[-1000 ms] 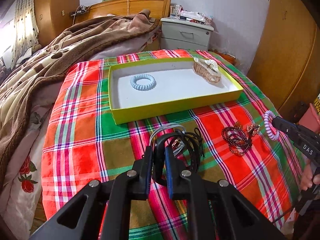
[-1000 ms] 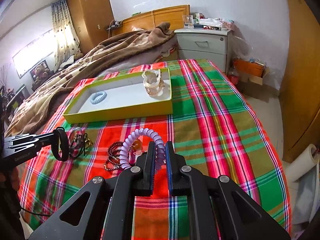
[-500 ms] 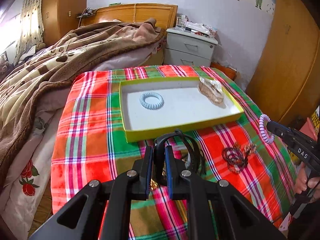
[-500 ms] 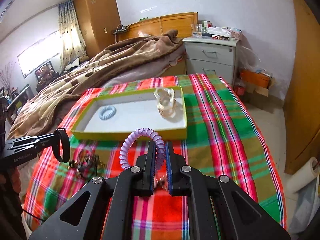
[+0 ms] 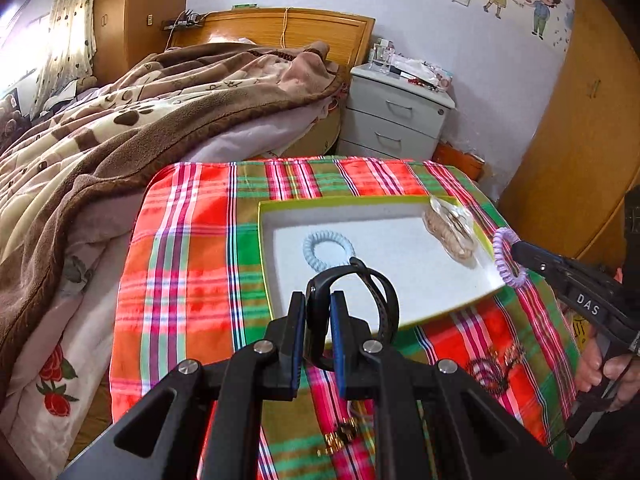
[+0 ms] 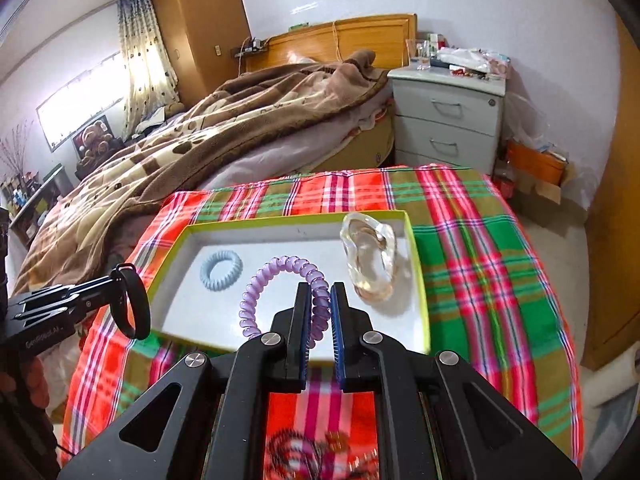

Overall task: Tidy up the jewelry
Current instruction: 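Lower the lilac coil into the tray and open the right gripper while the left gripper carries the band over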

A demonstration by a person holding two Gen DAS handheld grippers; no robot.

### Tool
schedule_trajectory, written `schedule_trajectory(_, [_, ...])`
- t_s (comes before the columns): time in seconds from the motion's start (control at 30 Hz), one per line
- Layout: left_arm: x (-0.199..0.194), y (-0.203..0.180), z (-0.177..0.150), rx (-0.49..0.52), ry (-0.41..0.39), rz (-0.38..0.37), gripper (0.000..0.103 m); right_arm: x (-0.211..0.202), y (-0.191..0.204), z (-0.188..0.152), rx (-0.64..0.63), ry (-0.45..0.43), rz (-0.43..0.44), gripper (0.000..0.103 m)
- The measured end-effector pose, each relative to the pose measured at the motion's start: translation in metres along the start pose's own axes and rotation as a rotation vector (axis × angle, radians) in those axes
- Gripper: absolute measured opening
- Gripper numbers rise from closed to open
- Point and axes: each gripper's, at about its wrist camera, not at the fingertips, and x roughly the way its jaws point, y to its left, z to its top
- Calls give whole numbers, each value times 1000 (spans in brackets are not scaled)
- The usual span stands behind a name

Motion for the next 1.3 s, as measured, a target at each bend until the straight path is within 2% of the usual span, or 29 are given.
schedule_trajectory(0.2, [26,4,13,-13,31,-8,13,37,4,19,-7,52,-4,10])
schedule_trajectory(0.57, [66,6,17,-23,102,-17,13,95,17,34,-36,154,3,10])
schedule_trajectory(0.83, [79,11,18,-16,120,19,13,119,19,36,-44,190,-17,10])
schedule_trajectory(1.3, [88,15,20,-23,138,29,13,131,19,36,-58,203,-46,10])
